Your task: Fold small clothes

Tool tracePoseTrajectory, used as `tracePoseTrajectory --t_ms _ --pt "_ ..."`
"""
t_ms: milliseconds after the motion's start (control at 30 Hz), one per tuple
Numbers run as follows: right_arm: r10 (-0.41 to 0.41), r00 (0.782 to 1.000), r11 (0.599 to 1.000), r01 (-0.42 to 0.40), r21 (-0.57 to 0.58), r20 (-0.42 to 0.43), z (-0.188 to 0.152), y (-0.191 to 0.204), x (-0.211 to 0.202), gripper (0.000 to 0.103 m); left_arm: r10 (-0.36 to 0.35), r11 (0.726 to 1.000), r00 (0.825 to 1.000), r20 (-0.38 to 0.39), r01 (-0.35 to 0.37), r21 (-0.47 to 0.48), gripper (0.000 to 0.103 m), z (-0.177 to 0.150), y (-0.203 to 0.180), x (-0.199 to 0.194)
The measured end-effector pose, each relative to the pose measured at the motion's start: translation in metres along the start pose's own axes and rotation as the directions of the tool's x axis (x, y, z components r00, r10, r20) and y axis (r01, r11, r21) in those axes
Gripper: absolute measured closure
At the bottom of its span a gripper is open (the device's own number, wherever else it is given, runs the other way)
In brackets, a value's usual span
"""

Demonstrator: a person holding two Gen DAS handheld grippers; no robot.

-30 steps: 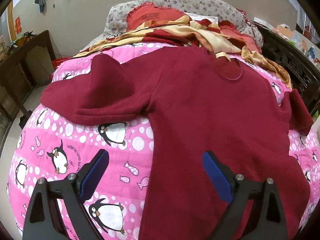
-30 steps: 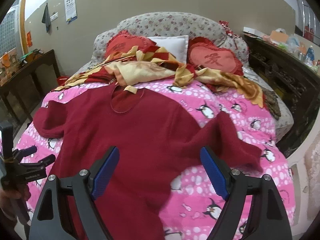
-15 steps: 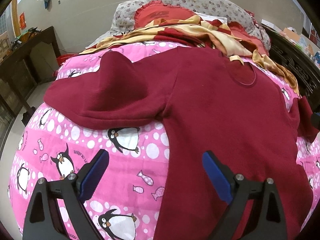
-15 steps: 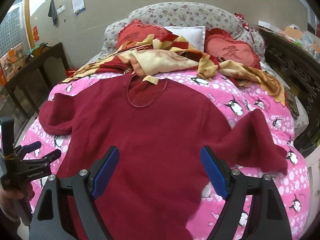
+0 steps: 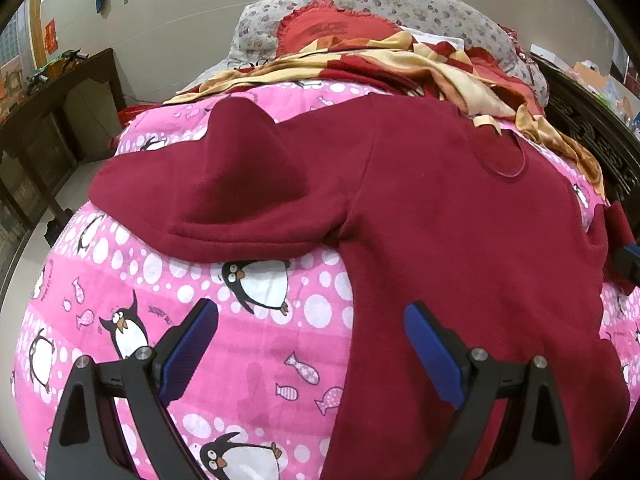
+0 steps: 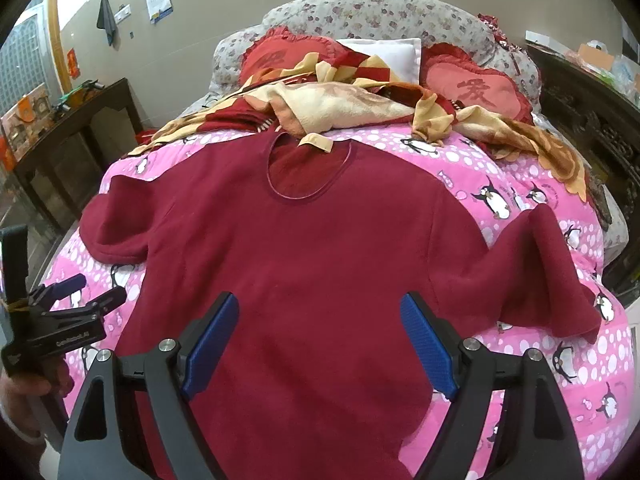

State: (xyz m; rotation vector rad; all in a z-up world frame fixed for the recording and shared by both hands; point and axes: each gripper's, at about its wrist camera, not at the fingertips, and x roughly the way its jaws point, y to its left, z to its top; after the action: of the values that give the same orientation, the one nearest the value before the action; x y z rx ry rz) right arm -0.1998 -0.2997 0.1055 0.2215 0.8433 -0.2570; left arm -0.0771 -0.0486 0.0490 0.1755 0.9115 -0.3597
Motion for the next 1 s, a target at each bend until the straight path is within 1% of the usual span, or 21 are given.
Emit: tracePoseTrajectory --t_ms 200,300,400,533,633,867,933,1000 --pt "-0.001 1.0 1.0 0.001 -0.005 0.001 0.0 0.002 0.001 0.01 -0.004 1.0 1.0 -0.002 0.004 -0.013 0.006 -0.001 0.004 0.002" --pt "0.003 1.0 1.0 -0.003 -0.005 0.0 0.0 0.003 0.002 0.01 0.001 1.0 1.0 0.004 -0.001 -0.02 0.012 0.0 0.008 0.001" --pt "0.011 1.0 1.0 -0.011 -0.003 -0.006 0.001 0.006 0.004 0.01 0.017 1.0 1.0 0.012 -0.017 -0.02 0.012 0.002 0.012 0.002" --pt "0.017 1.0 1.0 -0.017 -0.013 -0.009 0.001 0.011 0.005 0.01 0.032 0.998 0.999 0.012 -0.031 -0.045 0.012 0.003 0.022 0.008" --pt "0.017 1.0 1.0 -0.017 -0.019 -0.011 0.001 0.013 0.006 0.01 0.057 0.997 0.998 0.03 -0.056 -0.048 0.012 0.001 0.028 0.012" --pt "0.024 0.999 1.0 -0.024 -0.012 -0.023 0.0 0.013 0.009 0.01 0.058 0.995 0.998 -0.002 -0.058 -0.08 0.012 -0.01 0.042 0.033" --pt "0.024 0.999 1.0 -0.025 -0.013 -0.026 0.0 0.014 0.011 0.01 0.066 0.994 0.998 -0.012 -0.067 -0.081 0.012 -0.014 0.044 0.038" --pt "0.023 0.999 1.0 -0.023 -0.017 -0.027 0.001 0.015 0.011 0.01 0.074 0.995 0.997 -0.006 -0.074 -0.072 0.011 -0.018 0.045 0.041"
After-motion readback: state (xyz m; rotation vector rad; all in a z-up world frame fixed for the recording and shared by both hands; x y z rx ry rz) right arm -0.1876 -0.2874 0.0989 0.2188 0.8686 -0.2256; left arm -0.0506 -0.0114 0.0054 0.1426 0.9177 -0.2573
